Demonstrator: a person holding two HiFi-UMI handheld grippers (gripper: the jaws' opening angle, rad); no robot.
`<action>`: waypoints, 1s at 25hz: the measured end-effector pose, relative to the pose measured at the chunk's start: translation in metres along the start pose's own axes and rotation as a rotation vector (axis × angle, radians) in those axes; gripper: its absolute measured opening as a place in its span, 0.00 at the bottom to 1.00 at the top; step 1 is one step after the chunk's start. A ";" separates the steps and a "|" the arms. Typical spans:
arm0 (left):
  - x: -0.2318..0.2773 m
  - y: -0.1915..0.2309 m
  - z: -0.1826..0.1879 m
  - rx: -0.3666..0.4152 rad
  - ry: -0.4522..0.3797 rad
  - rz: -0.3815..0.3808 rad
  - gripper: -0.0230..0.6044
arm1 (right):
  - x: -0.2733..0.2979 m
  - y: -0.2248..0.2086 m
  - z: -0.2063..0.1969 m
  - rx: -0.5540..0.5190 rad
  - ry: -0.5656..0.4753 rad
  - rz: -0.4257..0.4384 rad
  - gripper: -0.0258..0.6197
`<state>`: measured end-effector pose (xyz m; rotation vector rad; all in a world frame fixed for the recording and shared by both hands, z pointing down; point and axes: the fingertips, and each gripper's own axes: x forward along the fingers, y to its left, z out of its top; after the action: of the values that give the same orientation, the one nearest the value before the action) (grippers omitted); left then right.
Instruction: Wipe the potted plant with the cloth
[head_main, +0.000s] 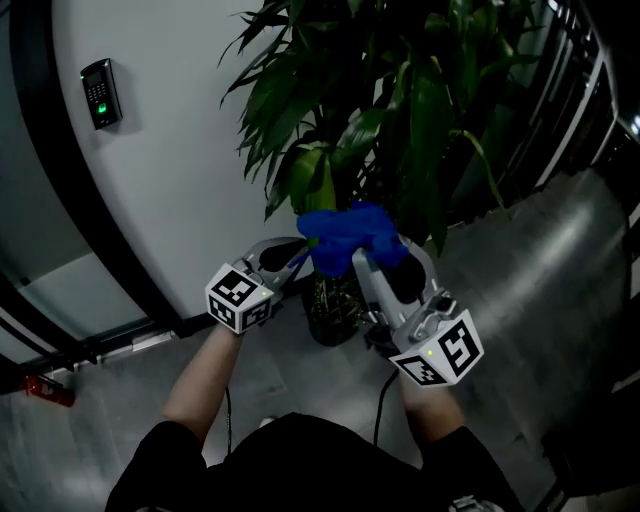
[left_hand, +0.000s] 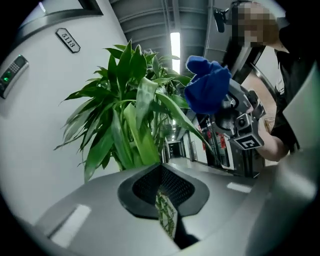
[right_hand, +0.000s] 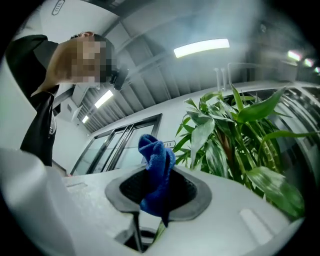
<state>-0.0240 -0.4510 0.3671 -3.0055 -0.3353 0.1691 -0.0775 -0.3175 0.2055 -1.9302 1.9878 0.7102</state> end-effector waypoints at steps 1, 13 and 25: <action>0.007 0.003 0.004 0.019 -0.008 -0.021 0.05 | 0.010 -0.002 0.002 -0.015 -0.006 -0.016 0.20; 0.029 -0.018 0.019 0.021 -0.038 -0.152 0.05 | 0.073 -0.038 -0.008 -0.112 0.087 -0.128 0.20; 0.028 -0.042 0.029 0.160 -0.003 -0.218 0.05 | 0.054 -0.038 -0.061 -0.067 0.223 -0.096 0.20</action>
<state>-0.0094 -0.4011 0.3414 -2.7875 -0.6145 0.1719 -0.0354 -0.3948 0.2227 -2.2141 2.0009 0.5655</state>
